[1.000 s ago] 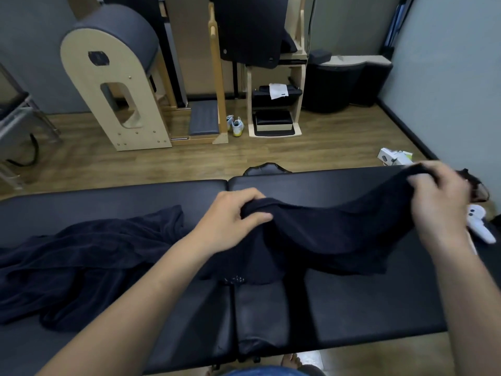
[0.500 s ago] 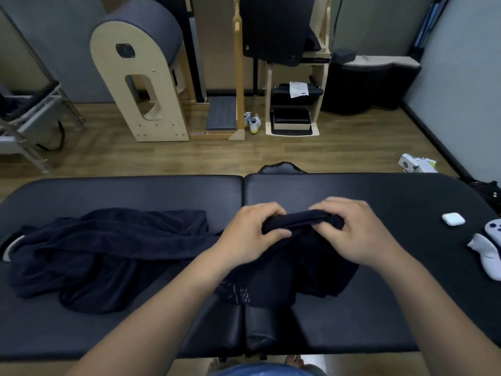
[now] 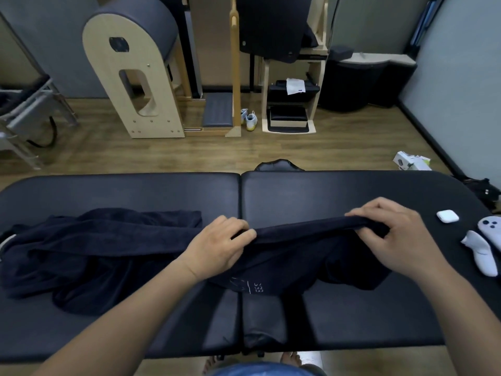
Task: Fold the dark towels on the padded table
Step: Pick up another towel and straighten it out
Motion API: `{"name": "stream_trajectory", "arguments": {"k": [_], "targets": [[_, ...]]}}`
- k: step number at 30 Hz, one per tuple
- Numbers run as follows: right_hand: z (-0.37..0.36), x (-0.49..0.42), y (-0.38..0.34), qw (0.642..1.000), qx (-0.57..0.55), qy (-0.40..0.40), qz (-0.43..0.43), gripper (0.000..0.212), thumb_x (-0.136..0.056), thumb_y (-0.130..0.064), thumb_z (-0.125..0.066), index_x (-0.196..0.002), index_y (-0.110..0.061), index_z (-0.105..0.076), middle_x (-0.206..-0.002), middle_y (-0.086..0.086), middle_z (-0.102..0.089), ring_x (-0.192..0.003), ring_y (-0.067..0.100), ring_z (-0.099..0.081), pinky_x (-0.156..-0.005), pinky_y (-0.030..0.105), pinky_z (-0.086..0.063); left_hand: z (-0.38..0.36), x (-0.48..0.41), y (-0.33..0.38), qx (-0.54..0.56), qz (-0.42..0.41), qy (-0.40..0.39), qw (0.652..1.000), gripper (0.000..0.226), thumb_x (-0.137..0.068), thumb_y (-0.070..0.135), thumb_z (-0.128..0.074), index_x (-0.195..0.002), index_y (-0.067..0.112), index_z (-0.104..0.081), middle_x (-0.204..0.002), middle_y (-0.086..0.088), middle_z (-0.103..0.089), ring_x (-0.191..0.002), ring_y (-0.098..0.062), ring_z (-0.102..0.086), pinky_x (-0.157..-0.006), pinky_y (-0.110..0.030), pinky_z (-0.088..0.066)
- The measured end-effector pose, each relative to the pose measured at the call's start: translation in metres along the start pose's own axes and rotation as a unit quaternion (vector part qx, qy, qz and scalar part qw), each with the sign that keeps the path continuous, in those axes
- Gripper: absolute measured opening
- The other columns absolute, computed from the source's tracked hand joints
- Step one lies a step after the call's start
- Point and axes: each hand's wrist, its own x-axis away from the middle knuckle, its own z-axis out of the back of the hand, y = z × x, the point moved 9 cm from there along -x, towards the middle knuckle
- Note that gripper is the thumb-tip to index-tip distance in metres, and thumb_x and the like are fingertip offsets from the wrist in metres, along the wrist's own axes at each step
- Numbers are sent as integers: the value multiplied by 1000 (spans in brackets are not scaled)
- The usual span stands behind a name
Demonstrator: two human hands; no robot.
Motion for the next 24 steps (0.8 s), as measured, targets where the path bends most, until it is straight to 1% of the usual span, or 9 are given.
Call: {"name": "stream_trajectory", "arguments": {"k": [3, 6, 9, 12, 14, 16, 17, 21, 24], "targets": [[1, 2, 2, 1000, 14, 8, 3, 35, -73, 3, -73, -94, -25, -78, -85, -9, -62, -73, 18, -64, -66, 35, -48, -4, -7, -4, 34, 24, -47, 998, 30, -77, 10, -50, -106, 14, -51, -93, -2, -63, -78, -21, -52, -75, -31, -37], [-2, 3, 5, 1000, 15, 5, -2, 38, -74, 2, -73, -97, -27, -78, -86, -12, -60, -69, 21, -63, -64, 36, -48, -15, -10, -11, 90, 84, -111, 986, 21, -86, 22, -44, -101, 17, -57, -81, 3, -62, -73, -18, -53, -81, -29, -35], [-7, 4, 4, 1000, 14, -5, 1, 40, -74, 1, -72, -101, -29, -77, -87, -14, -59, -66, 23, -62, -62, 36, -51, -33, -8, -4, 86, 66, -180, 978, 28, -93, 29, -40, -99, 19, -64, -75, 3, -65, -70, -19, -57, -83, -29, -35], [-9, 4, 4, 1000, 15, -2, -1, 41, -75, 1, -72, -102, -29, -77, -87, -15, -58, -66, 22, -61, -61, 37, -51, -43, -1, 6, 123, 63, -201, 970, 30, -94, 31, -39, -99, 17, -66, -85, 5, -70, -78, -17, -62, -88, -27, -37], [-8, 5, 4, 1000, 17, 2, -2, 41, -75, 1, -72, -103, -29, -77, -87, -16, -58, -65, 22, -61, -60, 36, -50, -49, 6, 12, 152, 76, -207, 964, 35, -96, 34, -38, -101, 16, -67, -109, 4, -72, -97, -16, -64, -95, -29, -41], [-9, 6, 3, 1000, 15, 2, 0, 40, -76, 0, -71, -103, -29, -77, -87, -16, -58, -65, 23, -61, -60, 36, -49, -54, 11, 13, 171, 99, -205, 959, 42, -97, 38, -34, -107, 16, -68, -135, 3, -62, -120, -12, -56, -102, -29, -40], [-9, 7, 2, 1000, 11, 1, 0, 40, -76, 1, -70, -103, -29, -77, -87, -16, -58, -66, 23, -61, -60, 36, -48, -56, 12, 9, 182, 121, -202, 955, 46, -97, 39, -32, -111, 15, -68, -140, 3, -57, -126, -11, -53, -106, -29, -37], [-9, 9, -3, 1000, 6, -9, -1, 41, -76, 2, -72, -102, -29, -77, -87, -15, -58, -66, 23, -62, -63, 36, -47, -59, 5, -14, 220, 187, -164, 943, 49, -97, 40, -33, -118, 13, -68, -129, 6, -61, -121, -7, -52, -115, -32, -29], [-11, 9, -7, 1000, 17, -25, -3, 41, -76, -1, -71, -103, -32, -77, -88, -19, -56, -64, 22, -62, -62, 35, -48, -65, -2, -18, 231, 157, -203, 938, 32, -98, 27, -47, -108, 8, -71, -120, 4, -55, -108, -11, -52, -107, -31, -36]]}}
